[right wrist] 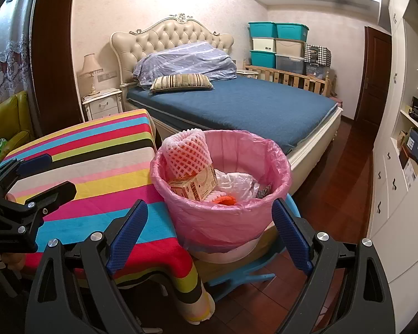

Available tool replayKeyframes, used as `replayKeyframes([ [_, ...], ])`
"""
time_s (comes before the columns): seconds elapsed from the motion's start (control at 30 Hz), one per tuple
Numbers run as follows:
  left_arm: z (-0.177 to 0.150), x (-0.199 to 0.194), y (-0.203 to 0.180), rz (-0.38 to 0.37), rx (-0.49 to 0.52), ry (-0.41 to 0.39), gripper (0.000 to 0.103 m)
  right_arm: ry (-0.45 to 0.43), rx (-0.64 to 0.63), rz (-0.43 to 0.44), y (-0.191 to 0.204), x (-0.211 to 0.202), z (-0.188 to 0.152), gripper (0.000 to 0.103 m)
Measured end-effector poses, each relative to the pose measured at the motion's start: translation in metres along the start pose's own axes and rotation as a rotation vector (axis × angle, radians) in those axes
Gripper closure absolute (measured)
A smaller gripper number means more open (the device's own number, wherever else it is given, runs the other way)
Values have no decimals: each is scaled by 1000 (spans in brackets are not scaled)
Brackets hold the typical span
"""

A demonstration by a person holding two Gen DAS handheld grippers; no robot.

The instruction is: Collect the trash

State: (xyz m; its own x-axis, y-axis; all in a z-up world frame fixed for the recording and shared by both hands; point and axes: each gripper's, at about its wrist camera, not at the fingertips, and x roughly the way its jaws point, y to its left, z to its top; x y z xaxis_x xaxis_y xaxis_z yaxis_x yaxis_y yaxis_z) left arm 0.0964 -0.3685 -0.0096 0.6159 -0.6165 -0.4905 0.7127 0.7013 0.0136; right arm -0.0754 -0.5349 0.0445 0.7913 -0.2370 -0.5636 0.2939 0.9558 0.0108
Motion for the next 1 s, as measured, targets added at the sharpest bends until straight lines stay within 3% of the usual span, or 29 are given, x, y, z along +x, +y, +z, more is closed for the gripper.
replayKeyframes([
  [1.0, -3, -2, 0, -6, 2, -1, 5, 0, 0, 2, 1, 0, 0, 18],
])
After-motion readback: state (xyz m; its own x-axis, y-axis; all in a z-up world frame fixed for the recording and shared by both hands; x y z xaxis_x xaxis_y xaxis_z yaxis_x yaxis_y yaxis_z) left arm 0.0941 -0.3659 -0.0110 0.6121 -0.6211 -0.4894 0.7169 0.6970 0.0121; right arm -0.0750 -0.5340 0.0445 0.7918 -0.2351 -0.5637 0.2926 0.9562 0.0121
